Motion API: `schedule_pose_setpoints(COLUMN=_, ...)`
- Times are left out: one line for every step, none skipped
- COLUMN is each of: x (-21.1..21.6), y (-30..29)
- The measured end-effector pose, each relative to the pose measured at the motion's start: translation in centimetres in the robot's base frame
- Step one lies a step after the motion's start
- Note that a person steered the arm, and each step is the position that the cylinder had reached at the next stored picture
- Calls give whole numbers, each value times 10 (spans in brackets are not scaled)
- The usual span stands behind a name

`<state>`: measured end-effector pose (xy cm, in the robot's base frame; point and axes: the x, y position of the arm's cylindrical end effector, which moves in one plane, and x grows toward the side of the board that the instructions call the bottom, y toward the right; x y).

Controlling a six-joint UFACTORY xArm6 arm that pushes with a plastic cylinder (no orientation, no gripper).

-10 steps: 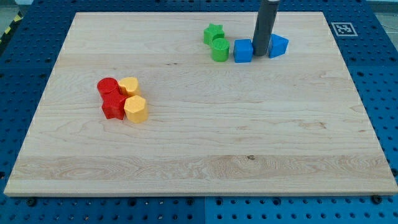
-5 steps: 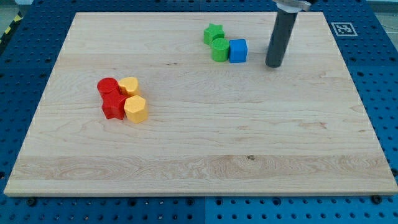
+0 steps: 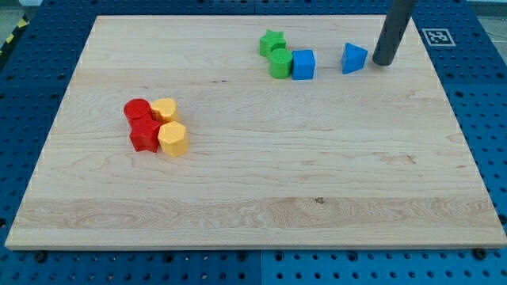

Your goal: Move the blue triangle above the blue cube

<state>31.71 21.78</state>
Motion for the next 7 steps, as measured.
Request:
schedule_pose_setpoints(x=12, y=14)
schedule_pose_setpoints(x=12, y=-14)
schedule_pose_setpoints(x=12, y=-16)
schedule_pose_setpoints(x=13, y=-16)
schedule_pose_setpoints(x=13, y=-16)
schedule_pose_setpoints(x=7, y=-18)
schedule_pose_setpoints(x=6, y=-18)
